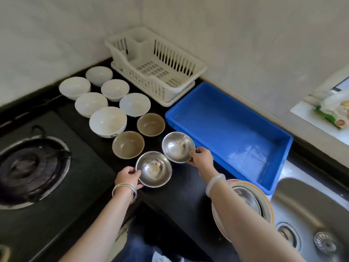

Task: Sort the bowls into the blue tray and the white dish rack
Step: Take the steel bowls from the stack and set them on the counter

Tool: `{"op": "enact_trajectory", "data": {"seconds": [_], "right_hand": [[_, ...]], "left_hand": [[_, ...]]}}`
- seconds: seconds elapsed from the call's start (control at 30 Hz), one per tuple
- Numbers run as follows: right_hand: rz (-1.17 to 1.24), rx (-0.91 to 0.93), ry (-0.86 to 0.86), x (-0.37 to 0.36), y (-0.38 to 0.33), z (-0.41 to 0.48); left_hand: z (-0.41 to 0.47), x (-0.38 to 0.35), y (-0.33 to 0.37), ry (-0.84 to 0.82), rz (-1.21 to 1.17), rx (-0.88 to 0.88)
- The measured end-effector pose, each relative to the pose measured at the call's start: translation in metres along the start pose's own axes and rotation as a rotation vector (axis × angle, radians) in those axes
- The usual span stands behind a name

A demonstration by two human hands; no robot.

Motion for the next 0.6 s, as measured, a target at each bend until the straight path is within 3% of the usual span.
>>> {"op": "enact_trajectory", "data": {"seconds": [0.6], "right_hand": [[0.009, -0.076, 0.025, -0.035, 0.008, 0.026]], "left_hand": [[0.021, 0.006, 0.002, 0.04, 0.016, 0.055]]}}
Point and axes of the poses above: each hand's wrist, its own z-axis towards the middle knuckle, its own x-axis out of the back of the hand, y = z × x, the point moved 4 cm from there along z, towards the middle knuckle, and after that the axes turned 15 degrees about -z, right-handed, at the moved point
